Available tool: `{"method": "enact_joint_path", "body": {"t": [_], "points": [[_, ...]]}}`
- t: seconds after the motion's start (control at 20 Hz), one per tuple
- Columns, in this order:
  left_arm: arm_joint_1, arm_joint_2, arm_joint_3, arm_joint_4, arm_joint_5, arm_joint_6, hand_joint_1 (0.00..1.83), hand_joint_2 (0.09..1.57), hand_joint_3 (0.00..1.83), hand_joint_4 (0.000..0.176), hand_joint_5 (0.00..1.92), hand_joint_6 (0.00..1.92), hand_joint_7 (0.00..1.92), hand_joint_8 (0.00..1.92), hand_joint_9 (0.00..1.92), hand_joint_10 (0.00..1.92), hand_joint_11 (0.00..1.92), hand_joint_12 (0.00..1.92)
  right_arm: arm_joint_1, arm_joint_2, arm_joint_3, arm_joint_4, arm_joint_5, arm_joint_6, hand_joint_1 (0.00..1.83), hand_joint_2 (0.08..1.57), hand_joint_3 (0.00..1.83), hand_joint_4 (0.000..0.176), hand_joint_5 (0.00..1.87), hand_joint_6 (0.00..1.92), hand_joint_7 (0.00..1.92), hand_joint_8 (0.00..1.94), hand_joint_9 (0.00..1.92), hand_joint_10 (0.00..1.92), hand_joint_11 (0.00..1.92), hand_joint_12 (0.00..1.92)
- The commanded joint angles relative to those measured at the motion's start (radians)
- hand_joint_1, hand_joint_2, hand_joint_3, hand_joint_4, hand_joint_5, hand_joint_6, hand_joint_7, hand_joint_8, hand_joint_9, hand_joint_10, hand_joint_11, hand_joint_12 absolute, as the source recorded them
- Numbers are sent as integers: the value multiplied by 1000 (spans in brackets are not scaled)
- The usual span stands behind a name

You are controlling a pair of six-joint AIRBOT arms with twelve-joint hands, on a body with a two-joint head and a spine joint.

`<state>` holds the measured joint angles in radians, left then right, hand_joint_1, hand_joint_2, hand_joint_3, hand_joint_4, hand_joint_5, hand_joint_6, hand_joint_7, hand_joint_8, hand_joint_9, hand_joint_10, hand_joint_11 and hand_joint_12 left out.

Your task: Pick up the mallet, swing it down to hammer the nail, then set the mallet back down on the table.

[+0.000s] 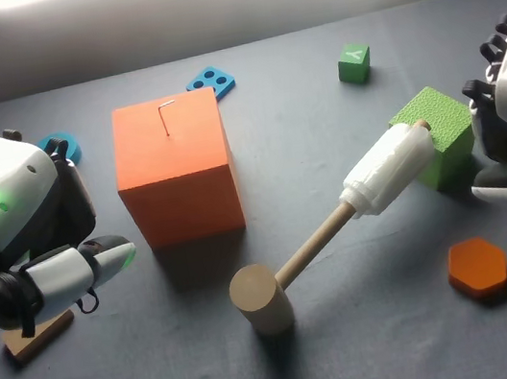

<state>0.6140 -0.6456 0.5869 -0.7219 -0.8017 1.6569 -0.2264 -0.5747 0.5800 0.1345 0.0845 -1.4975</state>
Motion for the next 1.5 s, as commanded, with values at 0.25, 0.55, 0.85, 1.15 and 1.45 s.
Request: {"method": "enact_joint_path", "body": {"t": [0.25,0.55,0.85,1.15,1.45], "points": [[-5,7,-13,29,-103,6,0,1229,12,0,47,2,38,1,13,2,0,81,4,9,-1,-4,142,-50,99,1216,4,0,174,2,169,0,132,4,0,270],[2,11,-20,37,-71,-30,0,1231,1,0,58,0,51,0,34,0,0,117,-23,-24,14,50,191,-94,538,1023,0,0,39,0,53,0,57,0,0,254],[32,15,57,256,-1,-252,0,1231,2,0,53,3,53,3,26,0,0,107,-8,-154,64,776,212,-805,1017,986,0,0,0,0,0,0,0,0,7,38],[68,20,114,444,6,-449,0,1249,7,0,56,0,50,0,22,0,0,72,-7,-265,74,1141,283,-1144,962,983,0,0,0,0,0,0,0,0,22,46],[94,18,162,633,71,-625,0,1245,1,0,38,1,24,1,2,0,0,24,7,-373,173,1533,293,-1422,1168,1027,0,0,4,1,0,0,0,0,0,197]]}}
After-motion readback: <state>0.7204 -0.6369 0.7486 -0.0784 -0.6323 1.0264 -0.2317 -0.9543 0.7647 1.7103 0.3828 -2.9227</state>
